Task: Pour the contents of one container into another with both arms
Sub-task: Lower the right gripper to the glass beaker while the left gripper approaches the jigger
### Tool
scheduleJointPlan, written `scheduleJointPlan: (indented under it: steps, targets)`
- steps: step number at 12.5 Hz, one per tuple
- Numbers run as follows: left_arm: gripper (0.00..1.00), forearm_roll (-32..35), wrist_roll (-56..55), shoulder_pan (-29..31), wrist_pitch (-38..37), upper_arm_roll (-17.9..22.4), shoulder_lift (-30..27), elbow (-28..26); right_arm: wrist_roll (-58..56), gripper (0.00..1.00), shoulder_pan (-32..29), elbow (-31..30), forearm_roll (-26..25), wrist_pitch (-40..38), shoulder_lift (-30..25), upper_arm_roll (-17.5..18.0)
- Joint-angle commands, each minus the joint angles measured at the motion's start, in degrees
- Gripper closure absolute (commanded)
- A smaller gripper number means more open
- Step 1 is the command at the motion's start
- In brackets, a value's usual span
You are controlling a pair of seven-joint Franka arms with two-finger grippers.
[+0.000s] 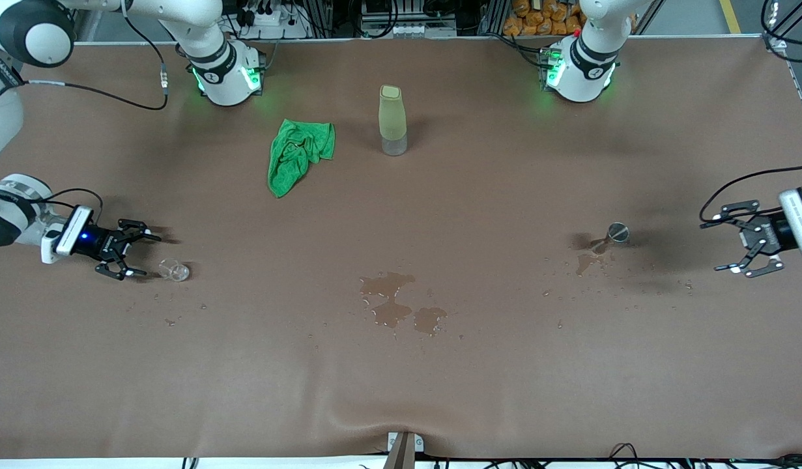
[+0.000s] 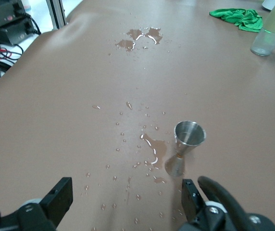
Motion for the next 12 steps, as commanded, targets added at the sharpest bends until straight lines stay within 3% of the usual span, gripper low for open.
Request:
scheduleJointPlan:
  steps: [1,6,12]
  targets:
    - [0.00,-4.59,5.94,0.31,1.03,-0.33,3.47,-0.16,-3.03,0.00,-1.84,2.50,3.79,-2.07,3.62,0.60]
    - [0.00,-12.06,16.67,0.22,0.51,-0.42,9.98,-0.59,-3.12,0.00,-1.84,2.59,5.29,-3.04,5.55,0.68]
    - [0.00,-15.68,19.14,0.13,-3.53,-0.59,12.09,-3.93,-3.12,0.00,-1.31,2.59,7.66,-3.21,7.22,1.74]
